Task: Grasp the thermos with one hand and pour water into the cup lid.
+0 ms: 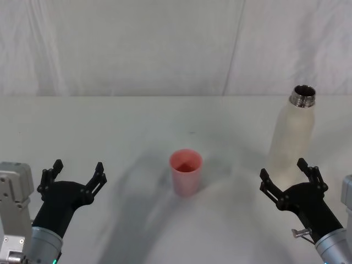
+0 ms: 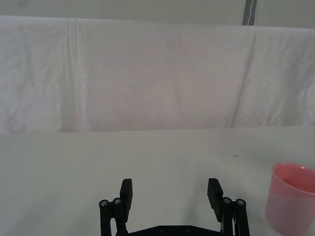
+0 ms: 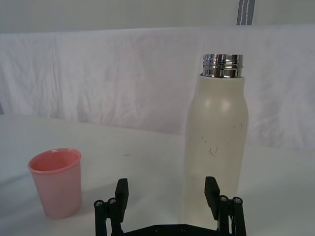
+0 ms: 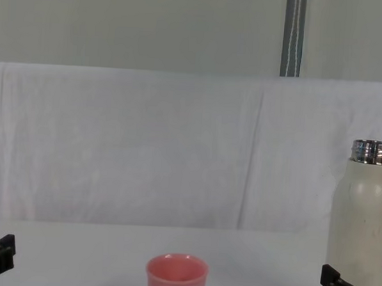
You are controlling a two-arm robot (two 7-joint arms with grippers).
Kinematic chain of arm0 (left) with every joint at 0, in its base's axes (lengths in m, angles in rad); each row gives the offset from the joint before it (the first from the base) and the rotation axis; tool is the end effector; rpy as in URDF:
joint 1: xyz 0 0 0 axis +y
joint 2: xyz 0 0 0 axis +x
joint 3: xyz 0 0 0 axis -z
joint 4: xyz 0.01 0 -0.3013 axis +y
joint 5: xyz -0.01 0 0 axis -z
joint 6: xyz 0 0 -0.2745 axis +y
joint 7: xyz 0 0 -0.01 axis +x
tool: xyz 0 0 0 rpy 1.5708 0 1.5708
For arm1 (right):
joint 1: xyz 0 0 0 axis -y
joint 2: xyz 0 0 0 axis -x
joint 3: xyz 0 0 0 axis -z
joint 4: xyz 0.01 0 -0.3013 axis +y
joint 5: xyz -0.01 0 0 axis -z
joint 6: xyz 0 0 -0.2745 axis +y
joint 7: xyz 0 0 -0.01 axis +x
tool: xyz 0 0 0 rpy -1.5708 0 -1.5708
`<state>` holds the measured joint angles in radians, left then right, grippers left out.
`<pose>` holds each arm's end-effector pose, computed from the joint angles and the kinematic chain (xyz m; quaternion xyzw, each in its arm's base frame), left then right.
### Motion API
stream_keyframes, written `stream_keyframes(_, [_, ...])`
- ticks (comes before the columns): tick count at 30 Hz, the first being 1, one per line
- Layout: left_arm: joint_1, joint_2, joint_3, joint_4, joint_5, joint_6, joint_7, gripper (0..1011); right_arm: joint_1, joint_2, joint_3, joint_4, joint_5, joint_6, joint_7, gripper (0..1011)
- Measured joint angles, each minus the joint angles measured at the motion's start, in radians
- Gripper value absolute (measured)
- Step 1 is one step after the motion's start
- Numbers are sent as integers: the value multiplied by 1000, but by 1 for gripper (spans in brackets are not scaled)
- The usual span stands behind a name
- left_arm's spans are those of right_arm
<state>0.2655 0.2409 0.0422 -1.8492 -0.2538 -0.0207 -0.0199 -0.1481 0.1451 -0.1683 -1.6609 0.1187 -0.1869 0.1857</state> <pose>0.2160 0.0438 -0.2957 -0.0174 0.0065 0.6616 0.7496 0.2441 0.0075 -0.3276 0.0380 -0.0370 -0.5662 0.8226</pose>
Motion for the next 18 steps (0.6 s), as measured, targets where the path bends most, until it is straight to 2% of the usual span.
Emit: stream_keyframes(18, [0,0,0,0,0,0,0,1001,2,0,0,2,1,0,1,1001])
